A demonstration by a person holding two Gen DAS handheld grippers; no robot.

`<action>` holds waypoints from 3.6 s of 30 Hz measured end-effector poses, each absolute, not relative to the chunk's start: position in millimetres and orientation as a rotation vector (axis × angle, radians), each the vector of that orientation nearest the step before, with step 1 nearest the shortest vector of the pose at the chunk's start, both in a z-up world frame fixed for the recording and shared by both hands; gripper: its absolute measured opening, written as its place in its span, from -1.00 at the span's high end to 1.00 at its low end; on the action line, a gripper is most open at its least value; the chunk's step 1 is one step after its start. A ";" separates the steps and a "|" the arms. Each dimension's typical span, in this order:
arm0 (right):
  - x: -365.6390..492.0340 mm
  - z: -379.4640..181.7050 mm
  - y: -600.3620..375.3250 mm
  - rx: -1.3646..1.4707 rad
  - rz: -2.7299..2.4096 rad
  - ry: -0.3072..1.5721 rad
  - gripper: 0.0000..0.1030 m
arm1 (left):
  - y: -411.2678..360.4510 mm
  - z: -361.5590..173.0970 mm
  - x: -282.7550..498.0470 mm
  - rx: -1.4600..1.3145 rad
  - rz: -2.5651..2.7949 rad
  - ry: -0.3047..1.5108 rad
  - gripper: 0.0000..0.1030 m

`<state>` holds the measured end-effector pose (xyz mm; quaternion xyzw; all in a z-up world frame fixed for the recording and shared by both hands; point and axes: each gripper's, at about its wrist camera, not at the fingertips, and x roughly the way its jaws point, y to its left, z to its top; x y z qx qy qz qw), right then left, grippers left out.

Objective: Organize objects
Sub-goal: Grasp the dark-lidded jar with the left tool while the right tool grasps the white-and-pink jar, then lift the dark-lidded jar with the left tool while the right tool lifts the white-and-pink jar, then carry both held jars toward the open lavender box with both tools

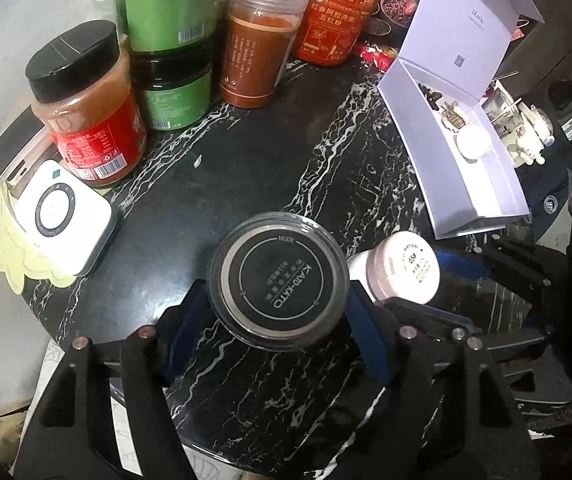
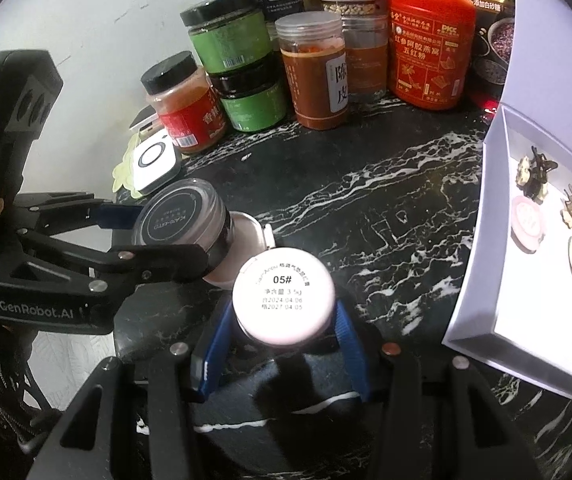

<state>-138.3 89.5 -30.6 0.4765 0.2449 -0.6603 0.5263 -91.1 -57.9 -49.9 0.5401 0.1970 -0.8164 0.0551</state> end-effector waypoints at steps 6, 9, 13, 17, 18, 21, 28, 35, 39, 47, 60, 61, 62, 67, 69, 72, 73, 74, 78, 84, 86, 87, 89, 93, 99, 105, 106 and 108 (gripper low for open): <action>-137.1 -36.6 88.0 1.151 -1.578 0.599 0.00 | -59.6 -56.3 -91.7 1.652 -2.467 0.615 -0.30; -135.2 -37.4 86.1 1.137 -1.578 0.609 -0.01 | -58.8 -63.0 -93.4 1.648 -2.467 0.622 -0.31; -136.0 -40.8 83.3 1.136 -1.573 0.612 -0.02 | -58.4 -63.4 -93.6 1.600 -2.493 0.619 -0.31; -137.5 -45.0 81.4 1.141 -1.565 0.602 -0.01 | -59.9 -66.3 -94.4 1.574 -2.508 0.632 -0.32; -137.4 -44.7 81.8 1.136 -1.568 0.600 -0.01 | -59.8 -66.6 -94.4 1.571 -2.511 0.629 -0.32; -137.7 -41.7 84.8 1.128 -1.584 0.581 -0.01 | -58.8 -66.0 -94.9 1.570 -2.528 0.615 -0.33; -139.5 -33.0 94.4 1.123 -1.604 0.546 -0.01 | -56.2 -61.3 -90.5 1.615 -2.532 0.629 -0.32; -133.4 -21.7 108.3 1.120 -1.624 0.531 -0.01 | -52.2 -47.7 -83.2 1.627 -2.542 0.589 -0.32; -130.2 -14.0 118.6 1.117 -1.641 0.526 -0.01 | -48.6 -37.0 -79.7 1.629 -2.549 0.554 -0.32; -120.5 2.6 145.7 1.112 -1.694 0.505 -0.01 | -32.0 -23.3 -71.0 1.651 -2.585 0.492 -0.32; -104.6 21.0 197.0 1.116 -1.808 0.465 -0.01 | 11.2 -9.5 -61.5 1.728 -2.655 0.357 0.26; -104.0 20.3 200.1 1.120 -1.814 0.460 -0.01 | 13.1 -9.9 -61.2 1.730 -2.663 0.349 0.26; -103.6 18.8 204.9 1.126 -1.823 0.456 -0.01 | 16.9 -12.1 -62.1 1.739 -2.676 0.340 0.26; -100.7 4.0 219.9 1.160 -1.828 0.431 -0.01 | 19.8 -40.8 -61.8 1.712 -2.707 0.358 0.26; -99.0 -2.6 223.4 1.183 -1.820 0.427 -0.01 | 14.7 -58.9 -55.8 1.734 -2.673 0.471 0.26; -94.9 -10.8 228.1 1.204 -1.799 0.438 -0.01 | 18.5 -67.5 -44.7 1.715 -2.677 0.475 0.26; -93.9 -12.7 228.2 1.207 -1.793 0.443 -0.01 | 20.8 -66.8 -42.5 1.718 -2.678 0.465 0.25; -92.7 -14.9 228.4 1.207 -1.786 0.447 -0.01 | 23.7 -65.0 -39.6 1.718 -2.679 0.454 0.23; -90.6 -19.1 227.8 1.204 -1.773 0.449 -0.01 | 28.8 -58.9 -32.7 1.687 -2.662 0.401 0.03; -89.1 -26.7 224.9 1.208 -1.758 0.440 -0.01 | 24.5 -50.7 -22.0 1.649 -2.621 0.367 -0.27; -86.9 -29.8 223.7 1.213 -1.751 0.441 -0.01 | 21.5 -49.6 -17.7 1.639 -2.612 0.362 -0.30; -85.4 -31.2 223.5 1.215 -1.747 0.444 -0.01 | 19.6 -49.9 -14.8 1.635 -2.602 0.359 -0.31; -81.6 -33.4 223.6 1.215 -1.738 0.449 -0.01 | 18.0 -51.3 -10.4 1.633 -2.594 0.354 -0.32; -73.2 -37.5 224.5 1.220 -1.727 0.459 -0.01 | 13.9 -58.6 -1.5 1.638 -2.565 0.349 -0.32; -66.4 -43.2 226.7 1.240 -1.726 0.462 -0.01 | 9.5 -70.5 7.7 1.649 -2.552 0.398 -0.38; -63.0 -45.0 229.4 1.251 -1.735 0.468 -0.01 | 12.2 -80.7 8.8 1.693 -2.549 0.407 -0.40; -63.1 -45.6 229.9 1.253 -1.739 0.470 -0.01 | 12.4 -82.2 8.6 1.701 -2.548 0.412 -0.40; -63.9 -47.0 230.1 1.261 -1.743 0.472 -0.01 | 13.6 -87.6 7.6 1.720 -2.541 0.415 -0.40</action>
